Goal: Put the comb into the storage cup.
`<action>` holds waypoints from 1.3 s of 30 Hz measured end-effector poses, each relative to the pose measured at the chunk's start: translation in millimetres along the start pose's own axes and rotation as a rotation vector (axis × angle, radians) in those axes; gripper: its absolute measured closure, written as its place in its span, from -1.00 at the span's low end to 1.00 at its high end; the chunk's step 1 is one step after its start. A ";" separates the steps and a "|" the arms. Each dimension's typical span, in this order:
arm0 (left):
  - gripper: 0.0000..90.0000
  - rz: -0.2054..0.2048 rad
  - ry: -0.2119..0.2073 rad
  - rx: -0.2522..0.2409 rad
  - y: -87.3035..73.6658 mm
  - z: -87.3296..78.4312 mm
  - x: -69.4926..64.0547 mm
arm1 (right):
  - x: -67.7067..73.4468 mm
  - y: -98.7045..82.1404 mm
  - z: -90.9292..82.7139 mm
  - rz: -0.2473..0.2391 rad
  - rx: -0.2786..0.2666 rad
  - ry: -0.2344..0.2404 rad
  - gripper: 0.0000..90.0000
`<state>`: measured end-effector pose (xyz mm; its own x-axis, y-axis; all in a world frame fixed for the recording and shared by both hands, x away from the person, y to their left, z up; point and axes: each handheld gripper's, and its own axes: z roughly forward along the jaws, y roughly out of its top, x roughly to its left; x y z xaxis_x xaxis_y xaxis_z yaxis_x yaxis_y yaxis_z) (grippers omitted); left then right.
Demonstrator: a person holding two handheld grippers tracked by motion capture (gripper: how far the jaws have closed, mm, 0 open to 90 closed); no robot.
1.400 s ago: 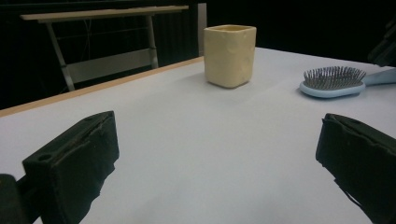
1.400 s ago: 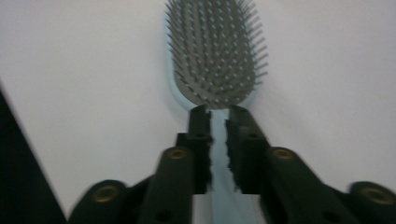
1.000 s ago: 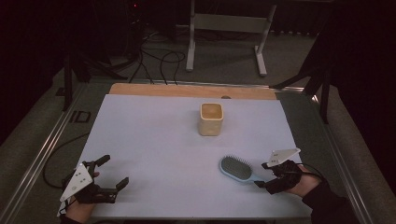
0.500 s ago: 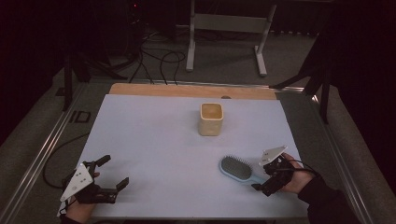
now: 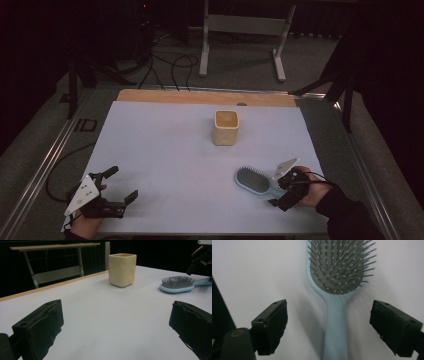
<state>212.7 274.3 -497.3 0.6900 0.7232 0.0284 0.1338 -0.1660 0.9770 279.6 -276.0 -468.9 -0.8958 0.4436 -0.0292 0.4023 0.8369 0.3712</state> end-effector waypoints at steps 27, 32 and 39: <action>-1.00 0.000 0.000 -0.003 -0.1 -0.2 0.3 | -4.7 12.0 20.3 -0.053 0.151 -0.053 0.21; -1.00 0.001 0.000 -0.003 0.0 -0.6 0.4 | -4.7 15.3 22.0 -0.059 0.177 -0.063 0.34; -1.00 0.001 -0.001 -0.003 -0.1 -0.3 0.4 | -3.0 16.6 24.5 -0.056 0.197 -0.065 0.44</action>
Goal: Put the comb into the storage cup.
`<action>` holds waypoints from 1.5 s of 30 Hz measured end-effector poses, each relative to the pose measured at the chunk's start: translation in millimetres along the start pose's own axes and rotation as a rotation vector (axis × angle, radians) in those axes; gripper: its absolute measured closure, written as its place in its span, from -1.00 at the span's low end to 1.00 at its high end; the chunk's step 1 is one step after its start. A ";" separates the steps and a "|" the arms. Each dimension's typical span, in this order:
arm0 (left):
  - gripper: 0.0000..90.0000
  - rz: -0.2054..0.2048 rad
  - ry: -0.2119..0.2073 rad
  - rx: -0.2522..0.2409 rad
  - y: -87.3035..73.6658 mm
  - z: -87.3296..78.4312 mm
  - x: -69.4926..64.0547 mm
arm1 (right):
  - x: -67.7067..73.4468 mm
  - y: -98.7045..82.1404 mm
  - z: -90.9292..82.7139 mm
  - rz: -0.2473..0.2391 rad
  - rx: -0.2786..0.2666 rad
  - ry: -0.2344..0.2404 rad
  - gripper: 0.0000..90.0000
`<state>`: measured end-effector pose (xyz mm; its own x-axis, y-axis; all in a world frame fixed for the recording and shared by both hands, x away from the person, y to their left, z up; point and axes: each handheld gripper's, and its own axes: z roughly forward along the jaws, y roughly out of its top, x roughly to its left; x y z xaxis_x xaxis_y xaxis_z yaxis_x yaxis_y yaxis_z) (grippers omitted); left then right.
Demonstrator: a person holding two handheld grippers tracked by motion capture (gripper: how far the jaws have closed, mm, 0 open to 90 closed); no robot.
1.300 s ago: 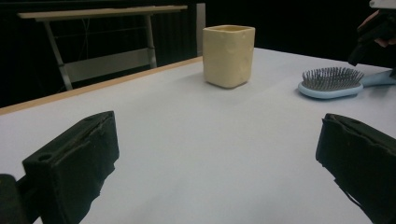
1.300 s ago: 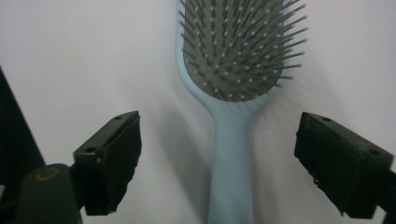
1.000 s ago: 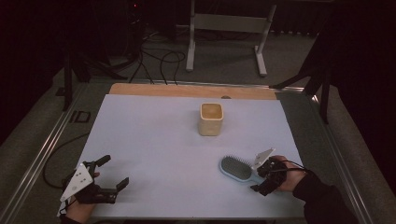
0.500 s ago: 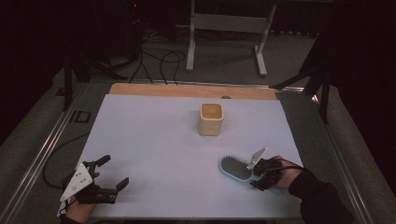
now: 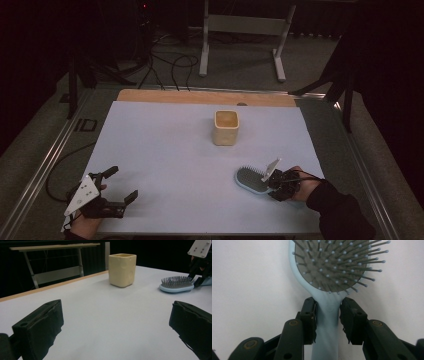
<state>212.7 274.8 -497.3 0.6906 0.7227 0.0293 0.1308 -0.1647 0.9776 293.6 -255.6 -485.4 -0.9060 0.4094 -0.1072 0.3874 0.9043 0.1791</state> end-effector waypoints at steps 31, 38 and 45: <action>-1.00 -0.001 0.000 0.000 -0.2 0.2 0.2 | -7.2 13.6 -26.3 0.077 -0.152 -0.010 0.57; -1.00 -0.004 0.001 0.001 -0.3 0.0 0.4 | -6.8 17.5 -32.6 0.082 -0.225 0.018 0.57; -1.00 -0.004 0.002 0.002 -0.2 0.2 0.5 | -5.7 21.7 -40.5 0.087 -0.313 0.041 0.57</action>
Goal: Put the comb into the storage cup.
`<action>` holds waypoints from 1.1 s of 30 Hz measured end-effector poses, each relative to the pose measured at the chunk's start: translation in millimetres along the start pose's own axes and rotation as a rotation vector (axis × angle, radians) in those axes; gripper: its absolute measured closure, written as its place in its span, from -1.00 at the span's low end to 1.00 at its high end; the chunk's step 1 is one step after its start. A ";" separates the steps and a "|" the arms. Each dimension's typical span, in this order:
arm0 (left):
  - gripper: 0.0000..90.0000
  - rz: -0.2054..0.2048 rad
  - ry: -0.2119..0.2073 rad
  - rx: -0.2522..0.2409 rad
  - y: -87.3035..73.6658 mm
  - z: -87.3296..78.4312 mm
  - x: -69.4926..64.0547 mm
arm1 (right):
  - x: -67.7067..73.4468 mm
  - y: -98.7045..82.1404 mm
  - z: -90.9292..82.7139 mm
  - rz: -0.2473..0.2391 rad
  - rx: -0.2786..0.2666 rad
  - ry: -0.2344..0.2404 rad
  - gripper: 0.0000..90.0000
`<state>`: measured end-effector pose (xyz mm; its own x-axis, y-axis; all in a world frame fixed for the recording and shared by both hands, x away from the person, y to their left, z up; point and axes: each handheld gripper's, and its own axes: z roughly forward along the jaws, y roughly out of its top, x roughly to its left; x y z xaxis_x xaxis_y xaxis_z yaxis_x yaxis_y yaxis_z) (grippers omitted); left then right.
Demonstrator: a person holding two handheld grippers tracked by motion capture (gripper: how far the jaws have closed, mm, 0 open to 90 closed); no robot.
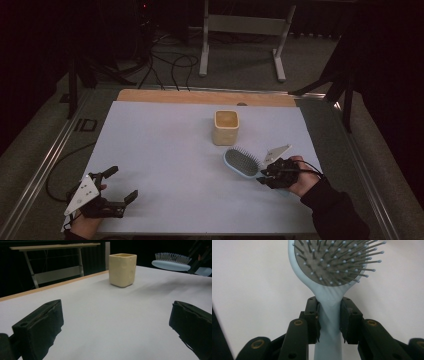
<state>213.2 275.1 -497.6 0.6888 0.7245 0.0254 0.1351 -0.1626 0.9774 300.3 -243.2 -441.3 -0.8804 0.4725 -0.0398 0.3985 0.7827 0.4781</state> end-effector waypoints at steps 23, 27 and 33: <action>-1.00 0.000 -0.002 0.000 -0.1 0.0 -0.1 | -6.0 29.1 -20.0 0.058 -0.316 -0.012 0.57; -1.00 0.002 -0.003 0.000 -0.1 0.2 -0.2 | -8.4 32.5 -22.2 0.078 -0.360 -0.025 0.57; -1.00 -0.001 -0.002 0.000 -0.2 0.2 -0.1 | -10.5 38.7 -24.1 0.090 -0.401 -0.033 0.57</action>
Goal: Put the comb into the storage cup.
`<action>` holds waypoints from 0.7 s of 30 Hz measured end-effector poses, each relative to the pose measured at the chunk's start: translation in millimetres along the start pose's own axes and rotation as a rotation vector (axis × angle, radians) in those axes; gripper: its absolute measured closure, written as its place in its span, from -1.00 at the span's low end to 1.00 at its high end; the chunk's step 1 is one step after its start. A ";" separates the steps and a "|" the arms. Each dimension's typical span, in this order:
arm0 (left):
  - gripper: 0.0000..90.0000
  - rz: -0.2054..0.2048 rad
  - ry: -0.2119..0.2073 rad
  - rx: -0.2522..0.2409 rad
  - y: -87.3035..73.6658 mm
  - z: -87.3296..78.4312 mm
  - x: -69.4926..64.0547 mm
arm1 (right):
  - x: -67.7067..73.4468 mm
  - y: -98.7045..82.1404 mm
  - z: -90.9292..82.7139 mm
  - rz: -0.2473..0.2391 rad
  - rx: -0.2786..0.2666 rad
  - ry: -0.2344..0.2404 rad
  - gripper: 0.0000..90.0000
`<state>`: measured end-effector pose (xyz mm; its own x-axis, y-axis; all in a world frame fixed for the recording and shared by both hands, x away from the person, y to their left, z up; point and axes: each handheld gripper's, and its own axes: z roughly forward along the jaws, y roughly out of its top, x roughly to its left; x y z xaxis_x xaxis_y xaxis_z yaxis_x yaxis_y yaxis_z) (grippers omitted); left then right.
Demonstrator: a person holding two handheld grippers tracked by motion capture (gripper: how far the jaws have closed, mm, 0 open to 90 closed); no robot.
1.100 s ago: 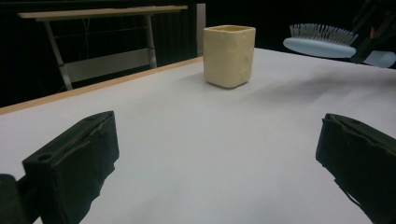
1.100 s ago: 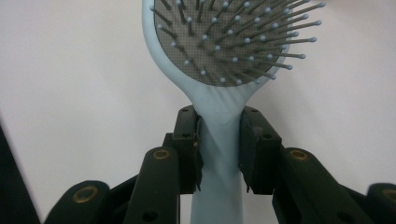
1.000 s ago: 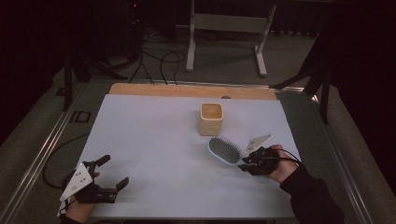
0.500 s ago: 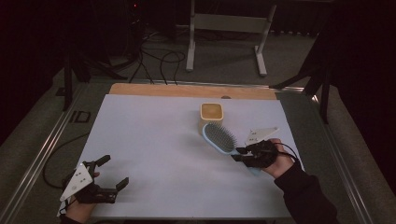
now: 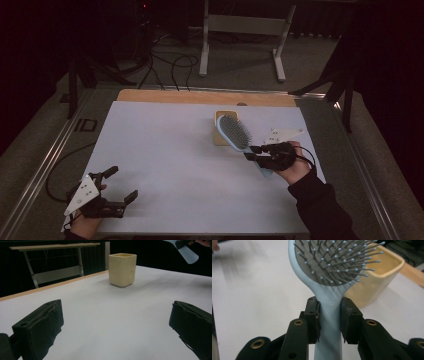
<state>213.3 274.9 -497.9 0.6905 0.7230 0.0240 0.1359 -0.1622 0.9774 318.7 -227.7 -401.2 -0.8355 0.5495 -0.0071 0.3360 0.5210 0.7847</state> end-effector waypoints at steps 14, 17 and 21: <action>-1.00 -0.002 -0.001 -0.002 -0.1 0.0 0.1 | -8.7 18.1 4.1 0.024 -0.120 -0.032 0.57; -1.00 -0.003 -0.001 0.000 -0.1 0.0 0.3 | -10.9 21.9 3.6 0.032 -0.140 -0.044 0.57; -1.00 -0.003 -0.002 0.001 -0.2 0.3 0.3 | -13.5 27.5 3.9 0.037 -0.168 -0.056 0.57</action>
<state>213.7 275.0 -498.1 0.6916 0.7219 0.0210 0.1383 -0.1609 0.9772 340.9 -218.1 -382.0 -0.7968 0.6042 -0.0075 0.2843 0.3859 0.8776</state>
